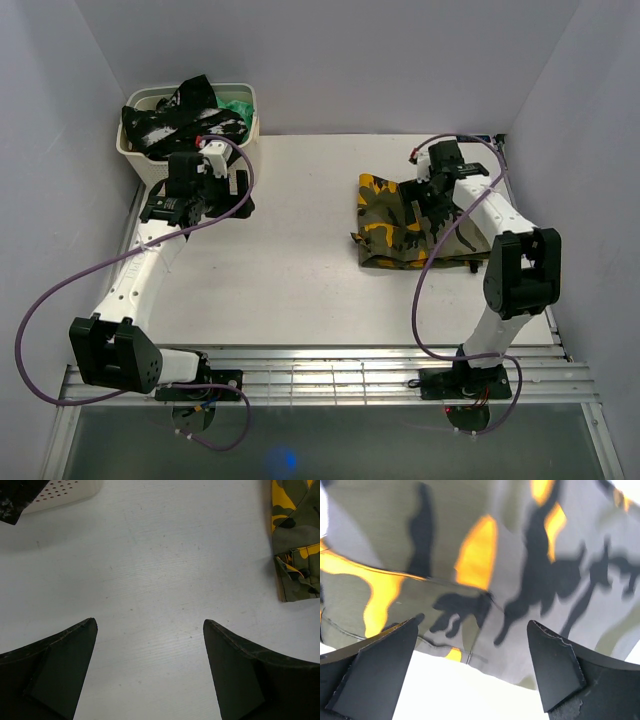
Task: Fold and stack the trousers
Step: Neatly place the folded trousers to the corner
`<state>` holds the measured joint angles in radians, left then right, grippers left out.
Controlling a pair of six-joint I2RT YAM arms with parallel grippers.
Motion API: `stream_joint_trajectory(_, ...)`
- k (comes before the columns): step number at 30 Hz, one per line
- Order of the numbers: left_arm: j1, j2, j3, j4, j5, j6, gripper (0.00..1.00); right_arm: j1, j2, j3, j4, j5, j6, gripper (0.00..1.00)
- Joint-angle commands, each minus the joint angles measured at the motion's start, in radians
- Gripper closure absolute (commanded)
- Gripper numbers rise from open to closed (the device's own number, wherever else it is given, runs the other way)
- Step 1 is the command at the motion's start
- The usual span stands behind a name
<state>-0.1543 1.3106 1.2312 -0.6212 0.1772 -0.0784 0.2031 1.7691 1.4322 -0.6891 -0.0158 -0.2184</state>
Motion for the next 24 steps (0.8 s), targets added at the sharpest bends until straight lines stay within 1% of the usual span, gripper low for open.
stream_joint_trajectory(1, 0.006, -0.050, 0.004, 0.008, 0.010, -0.001, 0.02, -0.042, -0.011, -0.058, -0.059, 0.043, 0.270, 0.05)
stream_joint_trajectory(3, 0.009, -0.050, -0.010, 0.012, 0.013, -0.012, 0.02, -0.044, 0.022, -0.070, -0.081, 0.034, 0.324, 0.04)
stream_joint_trajectory(5, 0.010, -0.053, -0.025, 0.015, 0.013, -0.017, 0.02, -0.039, 0.029, -0.117, -0.035, 0.028, 0.338, 0.04)
stream_joint_trajectory(7, 0.012, -0.057, -0.052, 0.024, 0.010, -0.018, 0.02, -0.036, 0.046, -0.127, -0.009, -0.018, 0.334, 0.01)
stream_joint_trajectory(10, 0.016, -0.057, -0.075, 0.032, 0.010, -0.020, 0.02, -0.018, 0.078, -0.124, 0.042, 0.042, 0.327, 0.01)
stream_joint_trajectory(11, 0.016, -0.056, -0.078, 0.034, 0.011, -0.020, 0.02, -0.019, 0.108, -0.131, 0.080, 0.065, 0.326, 0.01)
stream_joint_trajectory(12, 0.018, -0.051, -0.082, 0.034, 0.011, -0.023, 0.02, -0.022, 0.134, -0.127, 0.085, 0.115, 0.326, 0.01)
stream_joint_trajectory(13, 0.019, -0.048, -0.082, 0.034, 0.013, -0.024, 0.02, -0.028, 0.166, -0.113, 0.085, 0.131, 0.326, 0.01)
stream_joint_trajectory(14, 0.021, -0.044, -0.081, 0.032, 0.015, -0.026, 0.02, -0.039, 0.238, -0.069, 0.080, 0.138, 0.329, 0.00)
stream_joint_trajectory(16, 0.022, -0.033, -0.079, 0.029, 0.016, -0.023, 0.02, -0.085, 0.303, -0.017, 0.072, 0.154, 0.326, 0.00)
stream_joint_trajectory(17, 0.024, -0.030, -0.078, 0.031, 0.015, -0.021, 0.02, -0.102, 0.358, 0.041, 0.068, 0.161, 0.321, 0.03)
stream_joint_trajectory(20, 0.033, -0.020, -0.079, 0.025, 0.013, -0.015, 0.02, -0.166, 0.423, 0.127, 0.063, 0.148, 0.277, 0.07)
stream_joint_trajectory(21, 0.035, -0.019, -0.082, 0.028, 0.016, -0.014, 0.02, -0.189, 0.453, 0.178, 0.062, 0.143, 0.254, 0.08)
stream_joint_trajectory(22, 0.039, -0.019, -0.087, 0.032, 0.018, -0.014, 0.02, -0.189, 0.464, 0.198, 0.062, 0.143, 0.243, 0.09)
stream_joint_trajectory(23, 0.041, -0.019, -0.097, 0.034, 0.019, -0.015, 0.02, -0.227, 0.487, 0.220, 0.062, 0.139, 0.232, 0.09)
stream_joint_trajectory(24, 0.044, -0.019, -0.102, 0.043, 0.024, -0.017, 0.02, -0.234, 0.498, 0.258, 0.062, 0.139, 0.225, 0.09)
